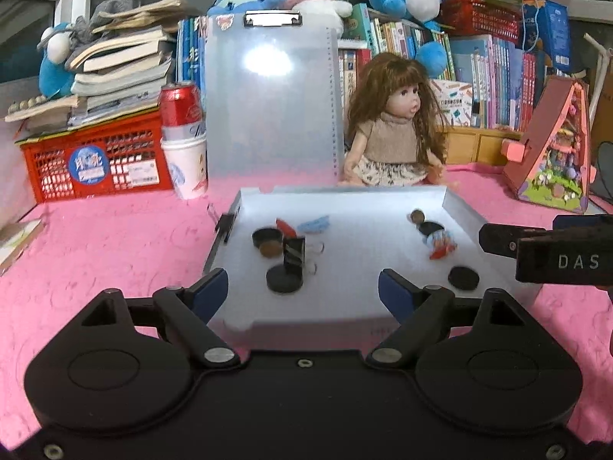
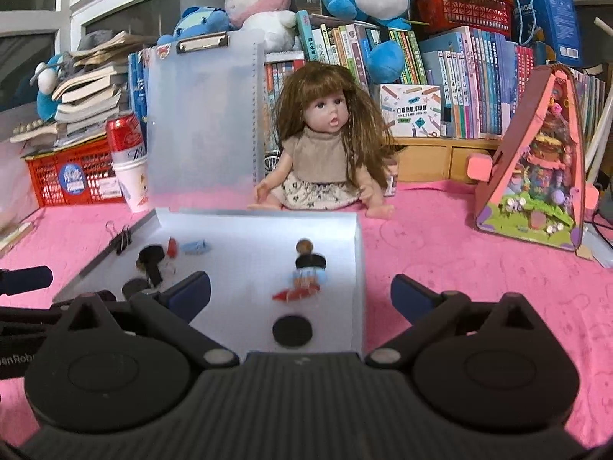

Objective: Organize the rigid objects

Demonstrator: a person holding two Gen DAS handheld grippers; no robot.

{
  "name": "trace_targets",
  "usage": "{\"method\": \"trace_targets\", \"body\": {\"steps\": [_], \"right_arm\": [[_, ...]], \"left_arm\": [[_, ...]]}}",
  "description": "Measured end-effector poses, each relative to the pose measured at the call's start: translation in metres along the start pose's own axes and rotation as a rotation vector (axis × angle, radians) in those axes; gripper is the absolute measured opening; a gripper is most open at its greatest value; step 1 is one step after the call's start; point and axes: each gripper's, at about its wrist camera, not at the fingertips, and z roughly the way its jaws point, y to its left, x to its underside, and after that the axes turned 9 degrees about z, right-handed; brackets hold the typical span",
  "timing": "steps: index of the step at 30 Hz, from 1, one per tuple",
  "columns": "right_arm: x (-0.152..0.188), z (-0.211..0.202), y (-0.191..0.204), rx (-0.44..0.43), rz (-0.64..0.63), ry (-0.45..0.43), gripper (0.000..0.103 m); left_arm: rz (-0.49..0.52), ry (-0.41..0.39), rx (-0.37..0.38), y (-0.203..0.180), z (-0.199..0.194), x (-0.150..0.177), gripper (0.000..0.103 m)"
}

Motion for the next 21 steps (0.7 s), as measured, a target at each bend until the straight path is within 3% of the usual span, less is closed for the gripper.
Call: {"method": "trace_targets", "body": {"steps": [12,21], "right_arm": [[0.043,-0.003,0.002,0.03,-0.069,0.072,0.103],[0.052,0.009,0.001,0.043,-0.059,0.14,0.103]], "left_arm": [[-0.006,0.071,-0.033,0.0,0.004,0.039,0.085],[-0.051,0.127,-0.027,0.009,0.016,0.041,0.087]]}}
